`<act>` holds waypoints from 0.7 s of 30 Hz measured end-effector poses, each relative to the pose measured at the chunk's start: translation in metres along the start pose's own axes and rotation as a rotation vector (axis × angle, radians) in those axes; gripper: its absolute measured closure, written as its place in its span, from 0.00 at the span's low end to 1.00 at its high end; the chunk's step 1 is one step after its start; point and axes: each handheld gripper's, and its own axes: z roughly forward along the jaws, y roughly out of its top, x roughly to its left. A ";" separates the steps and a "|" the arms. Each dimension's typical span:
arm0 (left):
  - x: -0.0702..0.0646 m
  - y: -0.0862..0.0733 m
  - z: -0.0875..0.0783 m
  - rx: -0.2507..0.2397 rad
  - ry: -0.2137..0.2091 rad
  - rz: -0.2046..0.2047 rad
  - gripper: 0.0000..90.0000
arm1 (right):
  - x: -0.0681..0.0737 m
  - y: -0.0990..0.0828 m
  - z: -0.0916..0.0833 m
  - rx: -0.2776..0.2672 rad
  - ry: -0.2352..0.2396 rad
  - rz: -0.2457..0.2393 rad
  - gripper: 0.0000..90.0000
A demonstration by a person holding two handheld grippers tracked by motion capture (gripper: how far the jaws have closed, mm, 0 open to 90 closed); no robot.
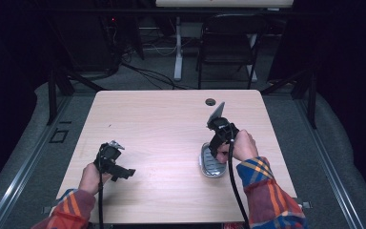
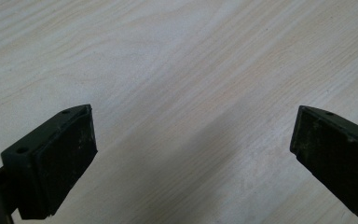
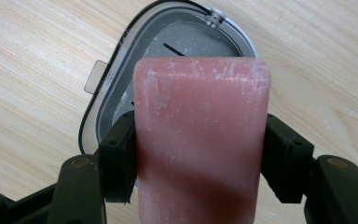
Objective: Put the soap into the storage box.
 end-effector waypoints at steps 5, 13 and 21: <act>0.000 0.000 0.000 0.002 -0.002 0.002 0.00 | 0.004 0.004 0.003 0.042 -0.014 -0.023 0.41; -0.001 0.000 0.000 0.003 0.004 0.005 0.01 | 0.012 0.007 0.008 0.050 -0.026 -0.014 0.41; -0.001 0.000 0.000 0.004 0.004 0.007 0.01 | 0.015 0.009 0.014 0.051 -0.034 -0.008 0.41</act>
